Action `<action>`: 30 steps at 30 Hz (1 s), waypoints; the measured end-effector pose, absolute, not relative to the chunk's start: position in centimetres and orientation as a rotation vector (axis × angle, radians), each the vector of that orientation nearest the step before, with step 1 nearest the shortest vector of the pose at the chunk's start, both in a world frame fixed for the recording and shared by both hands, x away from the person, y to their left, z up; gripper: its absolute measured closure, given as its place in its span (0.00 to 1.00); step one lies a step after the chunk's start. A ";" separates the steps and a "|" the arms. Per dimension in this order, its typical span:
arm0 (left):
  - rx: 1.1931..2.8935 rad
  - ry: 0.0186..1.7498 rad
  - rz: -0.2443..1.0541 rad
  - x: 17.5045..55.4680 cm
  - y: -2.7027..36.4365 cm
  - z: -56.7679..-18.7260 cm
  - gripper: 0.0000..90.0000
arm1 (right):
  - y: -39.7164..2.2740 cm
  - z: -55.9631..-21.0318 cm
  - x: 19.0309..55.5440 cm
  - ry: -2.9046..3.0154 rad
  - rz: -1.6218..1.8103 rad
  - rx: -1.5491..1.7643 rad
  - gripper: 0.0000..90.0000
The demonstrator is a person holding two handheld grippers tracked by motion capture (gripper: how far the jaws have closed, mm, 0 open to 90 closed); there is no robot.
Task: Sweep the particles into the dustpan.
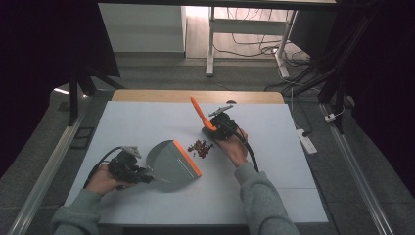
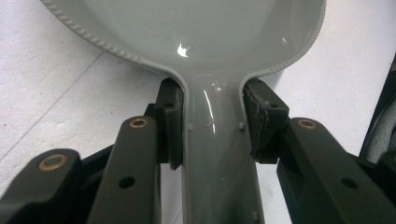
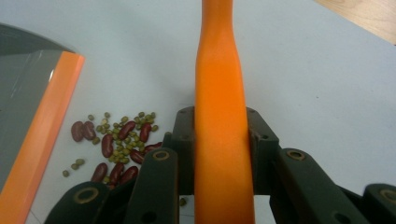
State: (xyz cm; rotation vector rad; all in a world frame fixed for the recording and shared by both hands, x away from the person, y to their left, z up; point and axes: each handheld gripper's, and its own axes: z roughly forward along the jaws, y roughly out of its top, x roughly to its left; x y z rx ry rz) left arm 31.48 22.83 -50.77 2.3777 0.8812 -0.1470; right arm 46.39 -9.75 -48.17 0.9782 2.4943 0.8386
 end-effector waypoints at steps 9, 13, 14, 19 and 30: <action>2.377 0.883 -0.152 31.5 22.8 -50.8 0.69 | -9.3 -48.2 45.9 2.502 0.827 0.952 0.78; 2.379 0.884 -0.153 31.5 22.8 -50.8 0.69 | -8.8 -48.3 45.6 2.511 0.837 0.931 0.78; 2.379 0.884 -0.153 31.5 22.8 -50.8 0.69 | -8.6 -48.3 45.4 2.516 0.843 0.926 0.78; 2.380 0.883 -0.152 31.5 22.8 -50.8 0.69 | -7.6 -48.4 44.5 2.530 0.835 0.876 0.78; 2.381 0.882 -0.151 31.5 22.8 -50.8 0.69 | -6.3 -48.5 43.3 2.557 0.874 0.856 0.78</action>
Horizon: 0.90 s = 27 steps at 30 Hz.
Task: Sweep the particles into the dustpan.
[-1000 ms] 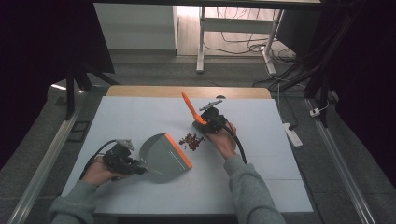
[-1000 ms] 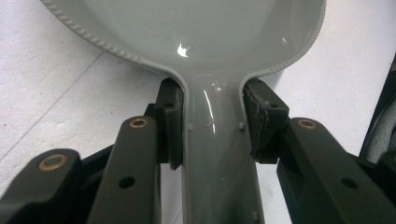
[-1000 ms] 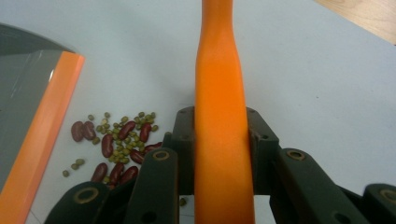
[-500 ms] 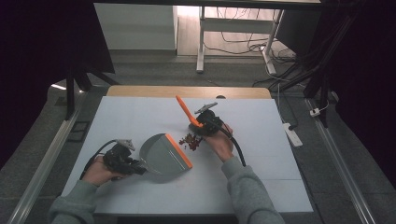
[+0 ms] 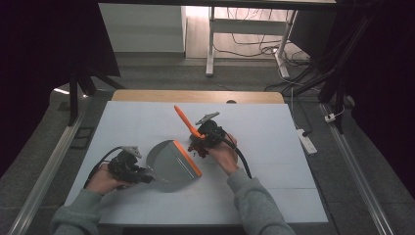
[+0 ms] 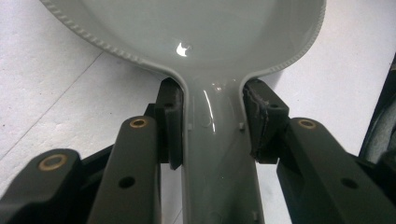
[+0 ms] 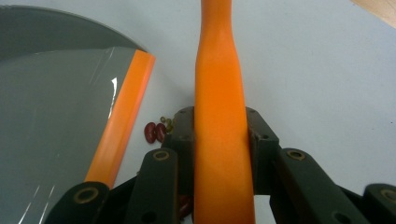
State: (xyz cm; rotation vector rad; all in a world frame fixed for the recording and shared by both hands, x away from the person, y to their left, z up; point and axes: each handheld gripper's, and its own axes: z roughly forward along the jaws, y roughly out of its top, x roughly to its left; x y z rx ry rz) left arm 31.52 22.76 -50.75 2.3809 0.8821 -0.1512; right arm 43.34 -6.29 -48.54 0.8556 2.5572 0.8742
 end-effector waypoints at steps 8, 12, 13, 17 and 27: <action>2.381 0.882 -0.149 31.5 22.7 -50.7 0.69 | -5.6 -48.5 42.8 2.572 0.910 0.916 0.78; 2.381 0.882 -0.149 31.5 22.7 -50.7 0.69 | -4.8 -48.6 42.2 2.606 0.947 0.896 0.78; 2.380 0.882 -0.148 31.5 22.7 -50.7 0.69 | -4.5 -48.6 42.0 2.612 0.946 0.876 0.78; 2.382 0.883 -0.148 31.5 22.7 -50.7 0.69 | -3.8 -48.6 41.3 2.629 0.970 0.853 0.78; 2.383 0.884 -0.147 31.5 22.7 -50.8 0.69 | -2.3 -47.6 39.6 2.690 1.140 0.766 0.78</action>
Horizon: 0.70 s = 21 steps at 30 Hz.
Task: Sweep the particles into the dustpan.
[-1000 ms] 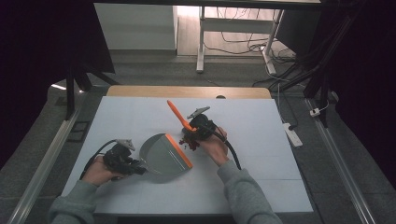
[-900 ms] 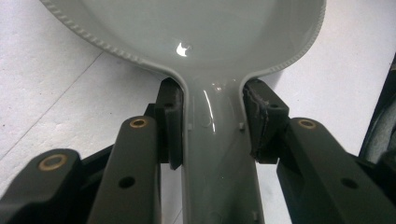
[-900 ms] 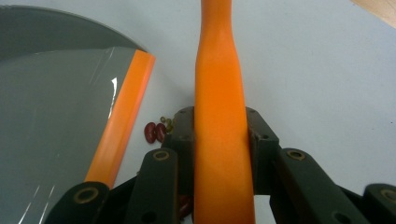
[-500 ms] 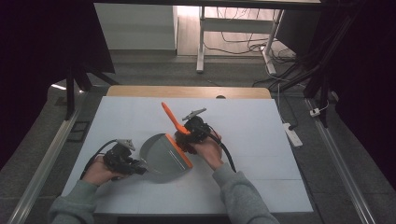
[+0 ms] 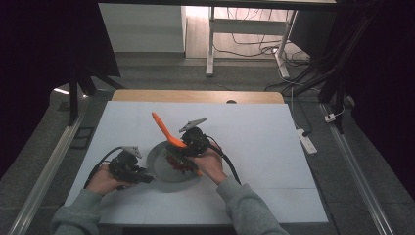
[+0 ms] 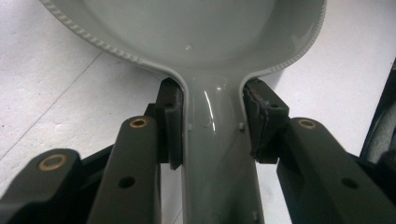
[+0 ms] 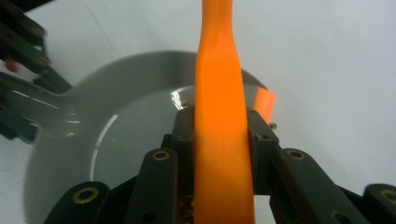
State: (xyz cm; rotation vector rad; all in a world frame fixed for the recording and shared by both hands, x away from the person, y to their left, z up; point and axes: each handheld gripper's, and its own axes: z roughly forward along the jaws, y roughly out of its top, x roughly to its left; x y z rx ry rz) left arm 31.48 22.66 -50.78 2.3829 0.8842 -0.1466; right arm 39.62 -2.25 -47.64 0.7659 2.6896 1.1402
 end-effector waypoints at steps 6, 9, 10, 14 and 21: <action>2.383 0.884 -0.147 31.5 22.7 -50.8 0.69 | -4.3 -46.2 40.4 2.602 1.196 0.826 0.78; 2.384 0.882 -0.147 31.5 22.7 -50.8 0.69 | -5.0 -45.8 40.6 2.579 1.194 0.850 0.78; 2.384 0.883 -0.147 31.5 22.7 -50.8 0.69 | -5.3 -45.7 40.8 2.572 1.195 0.852 0.78; 2.383 0.885 -0.147 31.4 22.7 -50.8 0.69 | -6.6 -45.5 41.3 2.542 1.171 0.883 0.78; 2.383 0.886 -0.146 31.4 22.7 -50.8 0.69 | -7.7 -46.7 42.8 2.527 1.073 0.939 0.78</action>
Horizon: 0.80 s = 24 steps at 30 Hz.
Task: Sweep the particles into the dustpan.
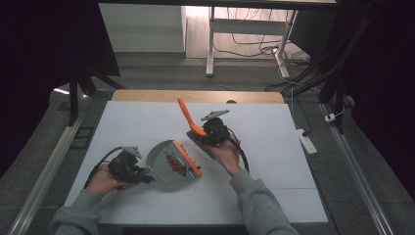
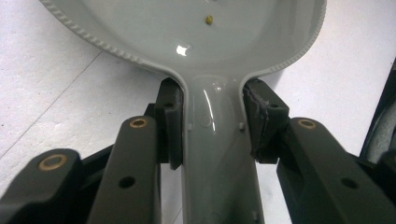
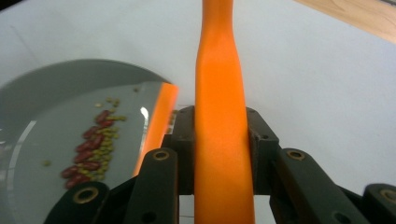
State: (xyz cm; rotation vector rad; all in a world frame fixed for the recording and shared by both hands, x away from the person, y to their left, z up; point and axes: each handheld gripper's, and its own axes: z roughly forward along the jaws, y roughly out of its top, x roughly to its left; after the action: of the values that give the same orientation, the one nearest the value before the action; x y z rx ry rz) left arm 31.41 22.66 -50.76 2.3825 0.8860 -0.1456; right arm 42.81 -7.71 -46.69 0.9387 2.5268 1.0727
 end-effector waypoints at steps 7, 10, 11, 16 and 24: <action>2.383 0.885 -0.146 31.4 22.6 -50.8 0.69 | -7.2 -47.5 43.6 2.521 1.029 0.953 0.78; 2.382 0.887 -0.143 31.4 22.6 -50.7 0.69 | -6.6 -48.0 44.1 2.531 1.005 0.959 0.78; 2.382 0.886 -0.142 31.3 22.6 -50.7 0.69 | -5.9 -48.5 44.3 2.540 0.971 0.943 0.78; 2.382 0.886 -0.146 31.4 22.6 -50.8 0.69 | -4.6 -48.6 44.5 2.555 0.950 0.916 0.78; 2.382 0.886 -0.142 31.3 22.6 -50.8 0.69 | -3.3 -48.7 44.5 2.572 0.929 0.897 0.78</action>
State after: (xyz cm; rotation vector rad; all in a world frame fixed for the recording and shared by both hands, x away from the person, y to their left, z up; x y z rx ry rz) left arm 31.33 22.62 -50.76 2.3819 0.8864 -0.1423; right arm 44.49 -3.30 -48.72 0.8966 2.5715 0.9293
